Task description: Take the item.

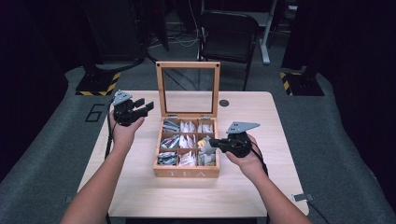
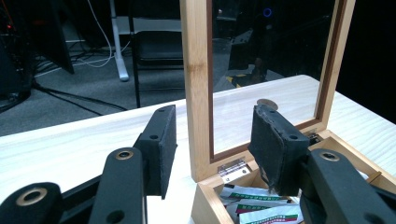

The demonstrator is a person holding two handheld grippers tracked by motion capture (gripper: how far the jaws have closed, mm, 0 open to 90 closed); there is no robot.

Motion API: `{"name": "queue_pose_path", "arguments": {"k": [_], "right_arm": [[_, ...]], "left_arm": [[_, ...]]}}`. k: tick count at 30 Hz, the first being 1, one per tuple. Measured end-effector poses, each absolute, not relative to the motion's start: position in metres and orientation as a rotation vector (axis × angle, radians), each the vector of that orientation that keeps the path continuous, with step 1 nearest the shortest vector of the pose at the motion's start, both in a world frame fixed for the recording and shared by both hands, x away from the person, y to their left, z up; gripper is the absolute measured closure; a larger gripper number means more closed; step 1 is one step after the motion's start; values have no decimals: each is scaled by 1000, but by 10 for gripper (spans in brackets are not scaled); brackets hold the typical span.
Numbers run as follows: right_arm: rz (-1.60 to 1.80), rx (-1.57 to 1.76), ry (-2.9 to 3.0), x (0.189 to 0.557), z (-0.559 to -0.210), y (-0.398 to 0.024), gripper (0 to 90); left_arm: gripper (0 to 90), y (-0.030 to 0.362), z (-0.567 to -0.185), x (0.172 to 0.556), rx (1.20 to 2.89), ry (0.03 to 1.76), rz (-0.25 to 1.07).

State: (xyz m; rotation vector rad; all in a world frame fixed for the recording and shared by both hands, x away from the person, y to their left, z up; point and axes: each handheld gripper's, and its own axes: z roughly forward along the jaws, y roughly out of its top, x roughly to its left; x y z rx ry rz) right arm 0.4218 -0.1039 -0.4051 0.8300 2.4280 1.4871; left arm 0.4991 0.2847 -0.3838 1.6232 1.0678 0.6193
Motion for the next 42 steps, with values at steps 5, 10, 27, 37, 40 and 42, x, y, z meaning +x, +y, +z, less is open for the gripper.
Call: {"name": "queue_pose_path", "arguments": {"k": [5,10,27,37,40,42], "right_arm": [[1491,816,2420,423,-399,-105,900],[1492,819,2413,425,-391,-106,900],[1472,829,2373,430,-377,-120,900],[1420,885,2320,433,-368,-145,900],[1407,909,2305,433,-368,-153,900],[1389,922,2287,434,-367,-162,900]], "left_arm": [[508,286,-384,499,1624,1069,620],[508,286,-383,499,1623,1068,621],[508,287,-383,499,1621,1074,620],[508,287,-384,499,1622,1074,623],[508,287,-383,499,1621,1073,626],[508,288,-383,499,1622,1072,626]]}}
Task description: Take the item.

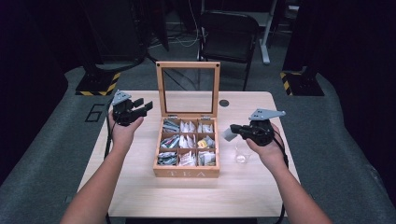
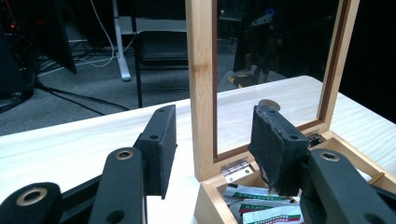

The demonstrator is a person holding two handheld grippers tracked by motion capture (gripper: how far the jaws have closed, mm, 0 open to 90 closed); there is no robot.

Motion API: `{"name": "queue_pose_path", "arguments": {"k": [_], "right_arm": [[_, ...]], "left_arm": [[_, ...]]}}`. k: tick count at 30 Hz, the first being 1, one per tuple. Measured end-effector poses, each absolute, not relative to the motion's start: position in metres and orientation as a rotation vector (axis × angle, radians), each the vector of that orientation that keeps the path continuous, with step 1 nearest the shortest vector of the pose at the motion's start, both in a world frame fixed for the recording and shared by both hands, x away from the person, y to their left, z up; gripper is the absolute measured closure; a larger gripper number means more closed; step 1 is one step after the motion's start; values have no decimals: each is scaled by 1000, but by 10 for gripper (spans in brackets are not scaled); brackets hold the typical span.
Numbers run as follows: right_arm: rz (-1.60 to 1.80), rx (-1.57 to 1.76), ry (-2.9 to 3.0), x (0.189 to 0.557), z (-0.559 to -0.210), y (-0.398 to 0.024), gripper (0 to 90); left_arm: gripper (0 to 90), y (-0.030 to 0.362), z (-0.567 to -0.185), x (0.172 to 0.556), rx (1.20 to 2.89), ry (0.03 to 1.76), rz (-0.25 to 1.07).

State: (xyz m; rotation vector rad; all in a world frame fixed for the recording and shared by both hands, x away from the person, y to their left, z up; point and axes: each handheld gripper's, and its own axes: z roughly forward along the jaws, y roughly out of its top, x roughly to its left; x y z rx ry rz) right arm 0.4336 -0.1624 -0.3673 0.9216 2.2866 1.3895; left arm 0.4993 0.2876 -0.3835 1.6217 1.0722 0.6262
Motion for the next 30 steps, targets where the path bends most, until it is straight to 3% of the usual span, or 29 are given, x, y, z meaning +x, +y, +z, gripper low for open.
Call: {"name": "queue_pose_path", "arguments": {"k": [30], "right_arm": [[1315,1016,2235,423,-385,-203,900]], "left_arm": [[508,288,-383,499,1624,1083,635]]}}
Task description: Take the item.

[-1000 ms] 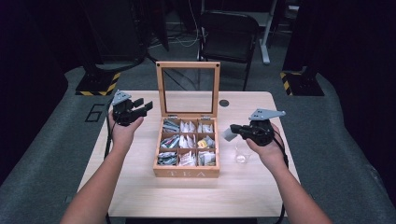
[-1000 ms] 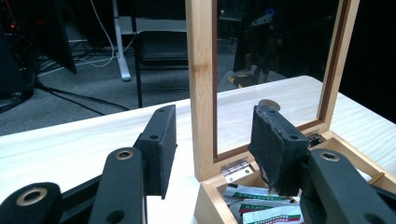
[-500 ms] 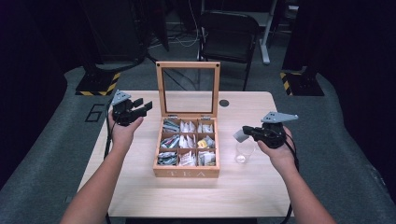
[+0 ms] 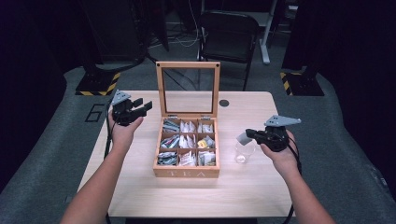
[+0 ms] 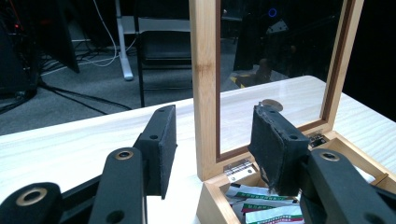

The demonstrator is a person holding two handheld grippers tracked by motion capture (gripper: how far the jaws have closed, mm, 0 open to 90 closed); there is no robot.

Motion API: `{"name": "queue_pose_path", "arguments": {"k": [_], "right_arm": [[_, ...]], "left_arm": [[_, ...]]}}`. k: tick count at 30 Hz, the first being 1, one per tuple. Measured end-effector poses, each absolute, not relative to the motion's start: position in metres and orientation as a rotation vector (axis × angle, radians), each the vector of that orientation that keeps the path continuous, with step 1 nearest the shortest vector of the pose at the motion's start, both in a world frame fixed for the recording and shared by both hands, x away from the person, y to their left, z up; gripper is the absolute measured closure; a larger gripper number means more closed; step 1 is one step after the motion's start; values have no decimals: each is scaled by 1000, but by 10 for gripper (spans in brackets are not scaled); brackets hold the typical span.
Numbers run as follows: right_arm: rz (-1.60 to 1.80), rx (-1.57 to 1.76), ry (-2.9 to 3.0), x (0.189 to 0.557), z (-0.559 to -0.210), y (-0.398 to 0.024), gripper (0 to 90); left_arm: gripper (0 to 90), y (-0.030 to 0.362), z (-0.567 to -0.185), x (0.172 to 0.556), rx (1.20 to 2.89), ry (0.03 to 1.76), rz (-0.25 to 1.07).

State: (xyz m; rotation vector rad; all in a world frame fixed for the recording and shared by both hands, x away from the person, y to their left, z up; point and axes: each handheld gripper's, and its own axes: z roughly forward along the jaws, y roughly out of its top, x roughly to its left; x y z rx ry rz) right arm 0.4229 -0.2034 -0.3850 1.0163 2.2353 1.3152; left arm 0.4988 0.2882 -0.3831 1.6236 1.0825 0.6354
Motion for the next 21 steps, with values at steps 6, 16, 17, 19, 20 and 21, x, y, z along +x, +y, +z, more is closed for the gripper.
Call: {"name": "queue_pose_path", "arguments": {"k": [6,16,17,19,20,21], "right_arm": [[1307,1032,2240,420,-395,-205,900],[1267,1068,2261,417,-415,-206,900],[1267,1068,2261,417,-415,-206,900],[1251,1070,2269,418,-420,-205,900],[1245,1071,2271,418,-421,-205,900],[1237,1073,2273,419,-422,-205,900]], "left_arm": [[508,289,-382,498,1627,1082,632],[507,289,-383,499,1628,1082,634],[507,289,-383,499,1628,1081,635],[507,289,-383,499,1631,1081,635],[507,289,-383,499,1631,1081,635],[507,290,-383,499,1631,1082,635]]}}
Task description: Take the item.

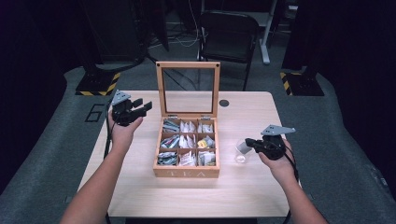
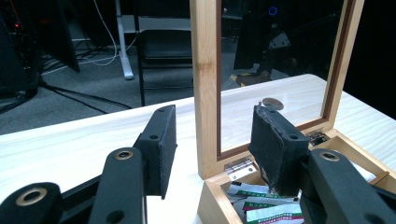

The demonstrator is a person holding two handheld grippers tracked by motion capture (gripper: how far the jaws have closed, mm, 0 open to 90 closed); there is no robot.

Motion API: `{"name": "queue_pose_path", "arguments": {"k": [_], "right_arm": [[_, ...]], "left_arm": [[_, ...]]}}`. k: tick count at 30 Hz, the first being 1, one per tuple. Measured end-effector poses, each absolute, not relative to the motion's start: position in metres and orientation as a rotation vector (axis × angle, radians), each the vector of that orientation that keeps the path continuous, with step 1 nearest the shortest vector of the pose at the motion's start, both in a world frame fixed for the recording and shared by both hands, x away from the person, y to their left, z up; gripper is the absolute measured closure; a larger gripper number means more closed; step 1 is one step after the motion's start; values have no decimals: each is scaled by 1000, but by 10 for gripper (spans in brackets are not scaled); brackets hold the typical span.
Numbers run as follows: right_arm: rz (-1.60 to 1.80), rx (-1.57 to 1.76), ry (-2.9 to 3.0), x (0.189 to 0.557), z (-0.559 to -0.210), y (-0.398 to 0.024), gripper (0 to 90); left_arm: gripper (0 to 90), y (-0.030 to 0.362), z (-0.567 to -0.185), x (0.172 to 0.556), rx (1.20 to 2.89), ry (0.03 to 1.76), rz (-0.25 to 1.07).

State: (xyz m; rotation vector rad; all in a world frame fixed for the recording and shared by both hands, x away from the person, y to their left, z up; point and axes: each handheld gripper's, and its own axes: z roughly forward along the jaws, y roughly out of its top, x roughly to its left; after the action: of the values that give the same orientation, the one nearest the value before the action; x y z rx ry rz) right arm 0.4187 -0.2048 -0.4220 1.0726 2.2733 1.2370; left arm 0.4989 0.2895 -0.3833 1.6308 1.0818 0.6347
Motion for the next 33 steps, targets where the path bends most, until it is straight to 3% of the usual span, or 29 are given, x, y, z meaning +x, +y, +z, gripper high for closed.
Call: {"name": "queue_pose_path", "arguments": {"k": [19,24,33], "right_arm": [[1174,1082,2320,422,-435,-204,898],[1182,1089,2304,422,-434,-204,837],[1215,1087,2282,421,-430,-203,814]], "left_arm": [[507,291,-383,498,1631,1083,638],[506,292,-383,498,1632,1085,637],[506,292,-383,498,1632,1083,641]]}}
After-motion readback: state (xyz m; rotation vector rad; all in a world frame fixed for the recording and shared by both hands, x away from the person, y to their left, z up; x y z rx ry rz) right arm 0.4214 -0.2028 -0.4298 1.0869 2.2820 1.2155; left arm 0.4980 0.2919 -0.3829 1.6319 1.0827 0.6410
